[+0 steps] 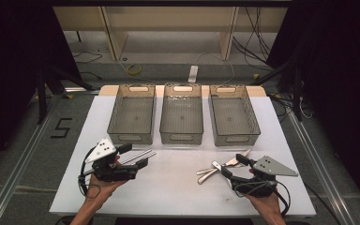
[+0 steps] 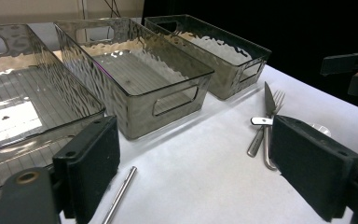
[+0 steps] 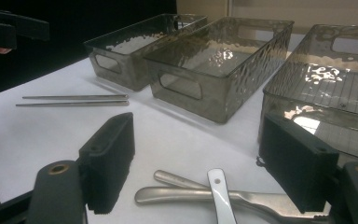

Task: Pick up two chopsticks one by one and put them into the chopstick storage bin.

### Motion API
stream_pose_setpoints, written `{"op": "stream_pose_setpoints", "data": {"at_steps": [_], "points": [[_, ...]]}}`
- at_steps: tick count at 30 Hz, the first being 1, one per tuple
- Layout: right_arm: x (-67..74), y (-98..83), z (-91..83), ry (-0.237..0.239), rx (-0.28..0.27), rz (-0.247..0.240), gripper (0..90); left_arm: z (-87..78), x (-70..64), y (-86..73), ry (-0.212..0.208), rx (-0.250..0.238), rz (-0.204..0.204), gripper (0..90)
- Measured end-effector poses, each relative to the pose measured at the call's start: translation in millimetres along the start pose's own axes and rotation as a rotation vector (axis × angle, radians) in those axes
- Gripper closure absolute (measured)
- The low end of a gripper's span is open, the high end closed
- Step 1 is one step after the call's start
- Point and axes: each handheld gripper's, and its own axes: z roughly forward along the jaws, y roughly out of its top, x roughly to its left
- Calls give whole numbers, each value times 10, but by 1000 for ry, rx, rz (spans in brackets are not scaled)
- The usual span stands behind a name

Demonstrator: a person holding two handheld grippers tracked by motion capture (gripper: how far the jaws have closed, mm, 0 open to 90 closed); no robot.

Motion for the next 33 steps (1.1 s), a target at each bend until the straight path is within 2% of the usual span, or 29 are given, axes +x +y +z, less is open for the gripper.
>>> {"op": "stream_pose_setpoints", "data": {"at_steps": [9,12,14,15,18,20,23,28,31,33], "points": [[-4,2,-3,2,-2,6,277,24,13,13,-10,30,-3,159],[-5,2,0,1,-1,8,277,32,19,36,0,50,6,158],[-8,1,0,1,1,8,277,47,37,60,-2,74,-3,158],[-9,0,1,0,2,9,277,59,56,77,-7,96,-3,158],[-18,-4,6,3,10,18,277,138,113,144,-2,207,6,156],[-23,-7,9,6,15,22,275,176,146,181,29,244,25,157],[-21,-4,10,7,10,21,274,247,226,258,25,325,19,158],[-28,-6,15,10,18,22,273,360,283,348,29,447,58,160],[-27,-8,17,11,19,23,273,453,287,353,49,511,89,167],[-28,-10,24,12,24,25,270,510,299,367,39,557,91,167]]}}
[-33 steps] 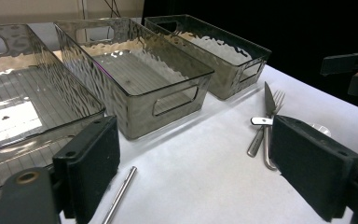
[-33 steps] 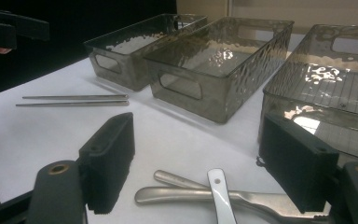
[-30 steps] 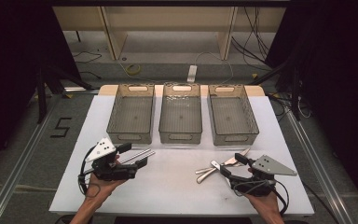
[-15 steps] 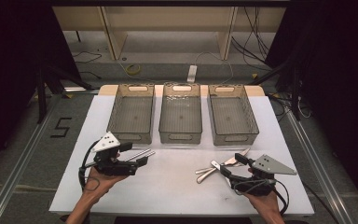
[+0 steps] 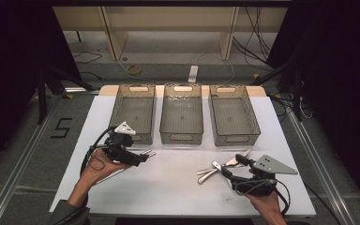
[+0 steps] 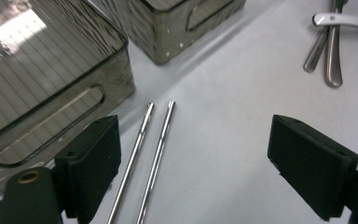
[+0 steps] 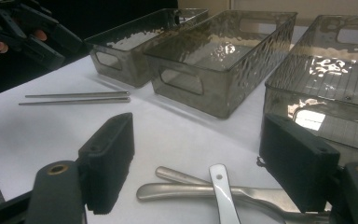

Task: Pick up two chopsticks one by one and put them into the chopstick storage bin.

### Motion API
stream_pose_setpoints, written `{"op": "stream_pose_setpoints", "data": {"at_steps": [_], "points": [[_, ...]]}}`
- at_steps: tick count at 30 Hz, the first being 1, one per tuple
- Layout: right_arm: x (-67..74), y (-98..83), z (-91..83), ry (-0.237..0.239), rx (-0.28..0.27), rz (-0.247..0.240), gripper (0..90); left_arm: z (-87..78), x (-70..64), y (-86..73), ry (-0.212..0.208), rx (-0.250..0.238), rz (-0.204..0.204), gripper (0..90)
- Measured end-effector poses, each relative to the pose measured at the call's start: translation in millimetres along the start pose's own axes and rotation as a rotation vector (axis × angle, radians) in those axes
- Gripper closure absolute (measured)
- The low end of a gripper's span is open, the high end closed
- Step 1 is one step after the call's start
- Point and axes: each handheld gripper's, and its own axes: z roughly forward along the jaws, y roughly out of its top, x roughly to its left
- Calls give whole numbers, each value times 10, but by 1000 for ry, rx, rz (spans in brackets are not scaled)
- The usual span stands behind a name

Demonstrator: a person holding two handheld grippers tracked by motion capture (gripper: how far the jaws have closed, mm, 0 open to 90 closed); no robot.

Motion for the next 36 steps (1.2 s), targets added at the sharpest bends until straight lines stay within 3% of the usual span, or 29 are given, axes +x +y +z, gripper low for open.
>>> {"op": "stream_pose_setpoints", "data": {"at_steps": [3,5,7,16,24,36], "points": [[0,-2,5,0,3,-3,270,55,24,44,-9,39,3,167],[2,-4,12,-1,8,-4,268,85,41,52,7,64,7,177],[5,-4,11,0,9,-4,266,100,60,29,39,109,20,177],[29,5,8,14,11,-16,262,110,161,-123,66,222,-2,222],[28,6,6,14,11,-17,261,157,149,-187,72,335,27,357],[39,2,26,20,34,-19,262,236,218,-303,75,406,18,572]]}}
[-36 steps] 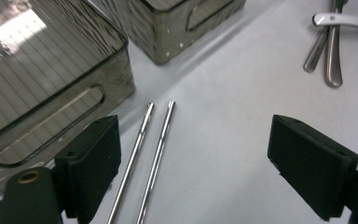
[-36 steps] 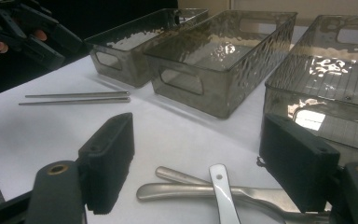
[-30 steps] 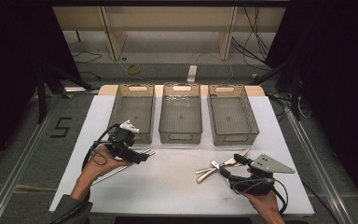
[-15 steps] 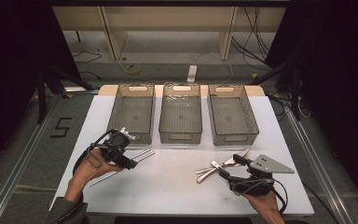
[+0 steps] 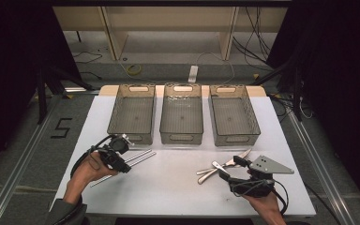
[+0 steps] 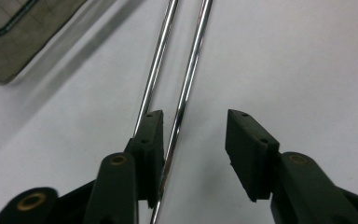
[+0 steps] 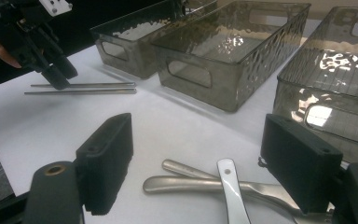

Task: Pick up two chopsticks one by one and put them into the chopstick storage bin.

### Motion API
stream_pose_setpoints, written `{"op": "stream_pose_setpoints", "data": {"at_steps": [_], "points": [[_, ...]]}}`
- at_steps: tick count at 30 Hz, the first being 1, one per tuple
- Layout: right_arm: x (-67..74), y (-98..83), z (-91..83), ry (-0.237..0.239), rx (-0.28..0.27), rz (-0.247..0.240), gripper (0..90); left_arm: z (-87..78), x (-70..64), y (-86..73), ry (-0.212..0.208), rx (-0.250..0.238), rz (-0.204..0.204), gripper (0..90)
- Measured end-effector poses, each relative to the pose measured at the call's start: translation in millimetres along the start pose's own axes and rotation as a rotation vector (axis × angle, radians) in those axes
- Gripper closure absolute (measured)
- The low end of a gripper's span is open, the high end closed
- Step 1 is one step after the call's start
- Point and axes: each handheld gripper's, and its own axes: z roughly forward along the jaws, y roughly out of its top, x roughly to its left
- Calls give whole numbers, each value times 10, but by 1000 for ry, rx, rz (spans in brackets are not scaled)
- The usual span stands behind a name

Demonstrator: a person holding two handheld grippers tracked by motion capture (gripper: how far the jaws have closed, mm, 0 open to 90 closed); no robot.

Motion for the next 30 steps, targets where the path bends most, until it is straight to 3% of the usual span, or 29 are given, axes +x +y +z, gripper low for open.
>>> {"op": "stream_pose_setpoints", "data": {"at_steps": [13,28,30], "points": [[5,-1,8,4,4,0,263,154,99,-48,-4,50,-34,705],[12,-3,23,13,14,-4,267,214,133,-45,-12,85,-16,781],[13,-3,25,13,18,-5,267,219,104,-37,1,86,2,789]]}}
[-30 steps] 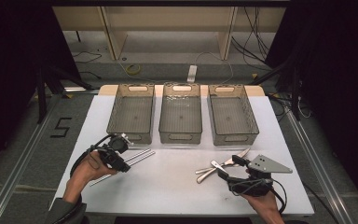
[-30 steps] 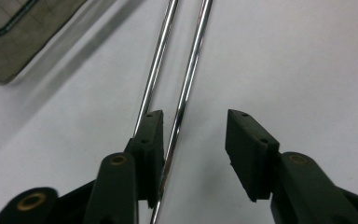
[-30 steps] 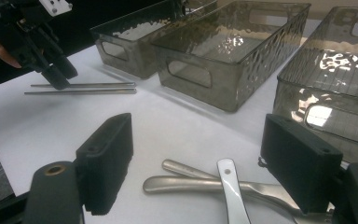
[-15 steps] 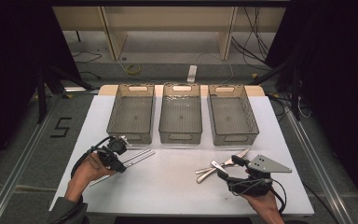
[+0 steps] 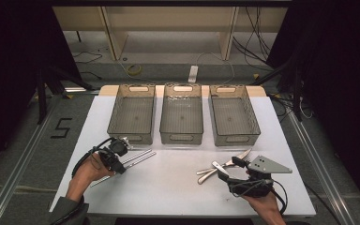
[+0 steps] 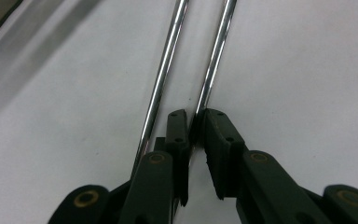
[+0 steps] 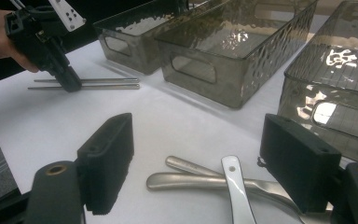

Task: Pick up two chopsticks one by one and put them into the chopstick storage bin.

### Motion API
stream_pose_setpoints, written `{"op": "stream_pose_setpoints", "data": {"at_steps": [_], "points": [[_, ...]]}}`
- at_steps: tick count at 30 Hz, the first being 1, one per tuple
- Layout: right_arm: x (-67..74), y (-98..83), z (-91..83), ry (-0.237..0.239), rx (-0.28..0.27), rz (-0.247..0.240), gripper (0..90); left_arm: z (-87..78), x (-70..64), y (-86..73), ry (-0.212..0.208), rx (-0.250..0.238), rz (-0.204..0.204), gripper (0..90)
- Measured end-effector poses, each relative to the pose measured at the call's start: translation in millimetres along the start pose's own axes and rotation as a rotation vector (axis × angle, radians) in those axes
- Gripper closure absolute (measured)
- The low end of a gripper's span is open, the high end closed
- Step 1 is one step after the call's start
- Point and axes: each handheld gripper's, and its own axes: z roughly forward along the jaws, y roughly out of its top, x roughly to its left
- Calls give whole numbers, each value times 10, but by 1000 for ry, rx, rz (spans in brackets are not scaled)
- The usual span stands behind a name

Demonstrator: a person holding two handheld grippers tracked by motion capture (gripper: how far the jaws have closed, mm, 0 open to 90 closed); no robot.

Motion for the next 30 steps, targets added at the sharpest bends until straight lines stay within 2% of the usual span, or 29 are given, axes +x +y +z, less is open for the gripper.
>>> {"op": "stream_pose_setpoints", "data": {"at_steps": [3,4,9,18,24,30], "points": [[-1,0,2,0,4,1,268,1,-37,12,14,9,40,806],[-1,0,2,0,4,0,268,1,-37,12,14,9,40,813],[0,0,2,-4,5,-4,269,-2,-52,12,14,16,90,843],[0,0,5,-5,10,-6,269,-4,-79,5,29,11,147,851],[-2,2,2,-4,9,-2,270,-31,-94,-3,15,-15,152,853],[-4,2,2,-4,8,-3,270,-229,-163,27,10,-58,168,854]]}}
